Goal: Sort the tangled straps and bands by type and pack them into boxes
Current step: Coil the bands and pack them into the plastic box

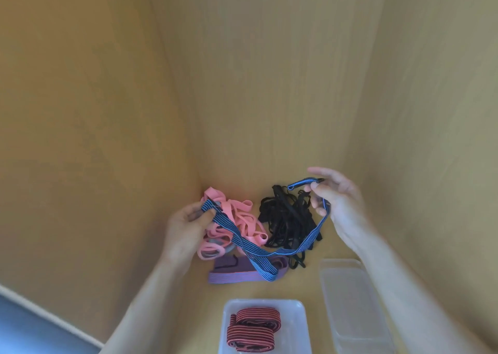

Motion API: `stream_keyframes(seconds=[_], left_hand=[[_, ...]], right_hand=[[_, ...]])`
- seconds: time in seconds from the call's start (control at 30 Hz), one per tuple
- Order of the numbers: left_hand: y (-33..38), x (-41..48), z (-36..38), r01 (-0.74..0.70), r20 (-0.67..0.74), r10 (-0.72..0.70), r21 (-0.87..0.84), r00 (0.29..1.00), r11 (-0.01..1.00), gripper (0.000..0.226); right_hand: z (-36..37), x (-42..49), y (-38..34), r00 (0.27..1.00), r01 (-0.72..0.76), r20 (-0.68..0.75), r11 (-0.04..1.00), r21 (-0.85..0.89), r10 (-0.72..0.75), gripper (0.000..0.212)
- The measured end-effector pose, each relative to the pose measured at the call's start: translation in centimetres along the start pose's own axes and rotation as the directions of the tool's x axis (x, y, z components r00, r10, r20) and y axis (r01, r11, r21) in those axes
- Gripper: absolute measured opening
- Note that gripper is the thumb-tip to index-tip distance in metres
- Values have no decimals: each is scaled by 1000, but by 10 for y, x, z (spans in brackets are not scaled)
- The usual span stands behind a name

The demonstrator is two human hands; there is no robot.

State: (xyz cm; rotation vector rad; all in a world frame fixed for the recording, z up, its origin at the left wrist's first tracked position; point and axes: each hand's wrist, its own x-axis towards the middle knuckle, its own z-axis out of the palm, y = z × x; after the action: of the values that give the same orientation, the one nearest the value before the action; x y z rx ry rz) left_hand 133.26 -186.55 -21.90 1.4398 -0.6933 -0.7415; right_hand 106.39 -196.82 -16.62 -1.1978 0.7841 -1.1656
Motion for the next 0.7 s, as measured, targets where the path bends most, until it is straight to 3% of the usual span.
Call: stream_keyframes(seconds=[0.2,0.5,0.63,0.7], left_hand=[[46,5,37,-54,176,67,-83,982,995,16],[98,4,69,-152,337,155,-34,929,988,24],[116,6,77,-170,427,171,-42,888,985,9],[123,7,81,-175,465,182,-59,866,983,13]], right_hand=[[3,5,-1,998,-57,16,998,41,56,19],[10,12,-24,1000,-24,14,995,95,23,18],[17,19,-34,999,-5,-52,995,99,10,13],[19,23,-40,998,-25,-45,988,154,32,10]])
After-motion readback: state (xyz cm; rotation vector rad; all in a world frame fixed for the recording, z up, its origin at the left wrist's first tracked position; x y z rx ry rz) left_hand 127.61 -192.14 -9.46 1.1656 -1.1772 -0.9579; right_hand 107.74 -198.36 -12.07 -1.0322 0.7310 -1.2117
